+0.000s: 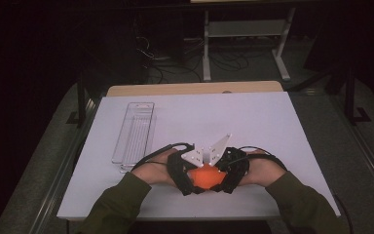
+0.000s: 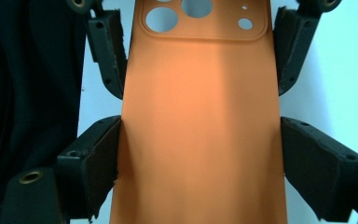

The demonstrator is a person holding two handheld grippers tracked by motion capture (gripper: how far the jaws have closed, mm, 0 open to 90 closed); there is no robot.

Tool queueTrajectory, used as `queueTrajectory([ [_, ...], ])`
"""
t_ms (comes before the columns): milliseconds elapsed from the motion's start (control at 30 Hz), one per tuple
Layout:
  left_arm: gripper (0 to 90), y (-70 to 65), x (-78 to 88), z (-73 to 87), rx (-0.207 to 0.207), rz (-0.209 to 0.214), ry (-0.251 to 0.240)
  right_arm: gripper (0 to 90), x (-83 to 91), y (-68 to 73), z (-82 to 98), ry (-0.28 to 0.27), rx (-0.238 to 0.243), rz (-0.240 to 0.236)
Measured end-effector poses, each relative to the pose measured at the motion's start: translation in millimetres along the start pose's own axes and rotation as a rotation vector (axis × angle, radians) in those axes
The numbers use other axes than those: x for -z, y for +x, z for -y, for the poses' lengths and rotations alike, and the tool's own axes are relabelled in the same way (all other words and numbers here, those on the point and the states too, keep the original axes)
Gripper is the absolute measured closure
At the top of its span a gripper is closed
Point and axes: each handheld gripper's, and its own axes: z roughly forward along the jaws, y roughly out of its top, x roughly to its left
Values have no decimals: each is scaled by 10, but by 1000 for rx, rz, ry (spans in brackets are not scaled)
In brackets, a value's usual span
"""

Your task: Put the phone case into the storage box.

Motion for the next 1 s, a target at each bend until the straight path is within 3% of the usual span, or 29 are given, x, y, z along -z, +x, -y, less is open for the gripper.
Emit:
queueTrajectory([
  [233, 142, 19, 11, 2, -27, 3, 19, 150, -12, -12, 6, -1, 1, -15],
  [300, 147, 6, 5, 2, -6, 11, -7, 150, -20, -21, 16, -1, -6, -27],
  [433, 152, 9, 26, -3, 0, 16, -14, 147, -27, -50, 39, -5, -30, -63],
  [633, 154, 26, 52, -3, 0, 7, -32, 118, -9, -52, 92, -63, -35, -25],
  [1000, 154, 34, 44, 1, 14, 9, -30, 0, -22, -57, 115, -72, -70, -14],
])
